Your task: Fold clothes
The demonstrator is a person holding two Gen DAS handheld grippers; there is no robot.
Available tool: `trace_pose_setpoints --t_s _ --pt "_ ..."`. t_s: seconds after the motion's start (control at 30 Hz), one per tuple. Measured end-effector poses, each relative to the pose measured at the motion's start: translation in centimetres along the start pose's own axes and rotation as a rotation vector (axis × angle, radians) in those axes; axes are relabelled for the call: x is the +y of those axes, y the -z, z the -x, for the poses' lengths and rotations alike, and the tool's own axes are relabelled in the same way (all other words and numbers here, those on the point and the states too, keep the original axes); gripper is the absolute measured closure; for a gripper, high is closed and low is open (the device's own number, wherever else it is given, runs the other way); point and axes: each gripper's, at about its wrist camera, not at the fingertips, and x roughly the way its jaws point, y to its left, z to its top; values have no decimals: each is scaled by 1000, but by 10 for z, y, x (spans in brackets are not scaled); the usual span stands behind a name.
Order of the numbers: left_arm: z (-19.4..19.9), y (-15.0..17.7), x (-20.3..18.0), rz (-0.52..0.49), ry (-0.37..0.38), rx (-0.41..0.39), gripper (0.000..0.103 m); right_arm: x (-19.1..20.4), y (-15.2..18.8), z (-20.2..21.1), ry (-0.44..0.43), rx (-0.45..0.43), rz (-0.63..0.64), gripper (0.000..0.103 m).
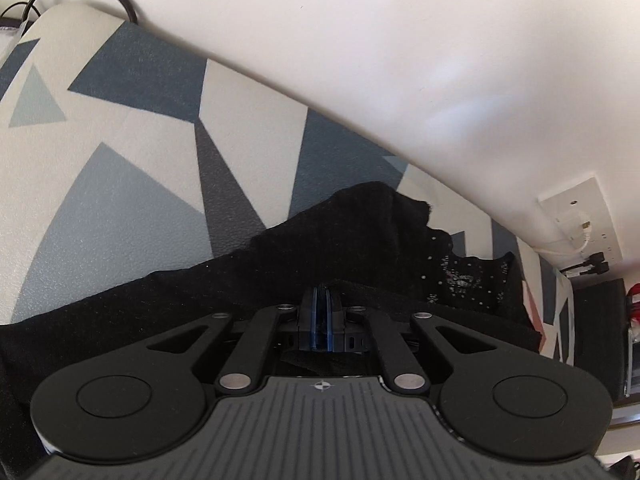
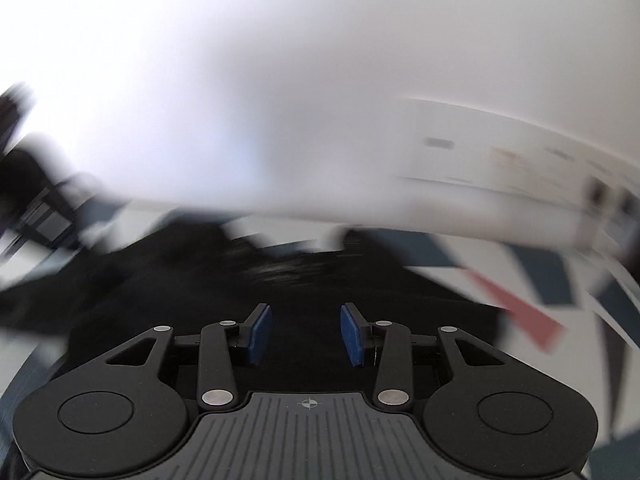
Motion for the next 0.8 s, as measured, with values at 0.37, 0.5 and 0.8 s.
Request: trace_pose_setpoints --t_s 0.37,0.5,0.8 --pt "45 5 2 72 94 -1 98 40 -3 -34 -133 128 144 93" --pt "54 7 9 130 144 9 98 21 -13 -18 -153 74 72 99" --pt "4 -6 31 121 -41 -5 98 9 -14 -16 -247 111 44 99"
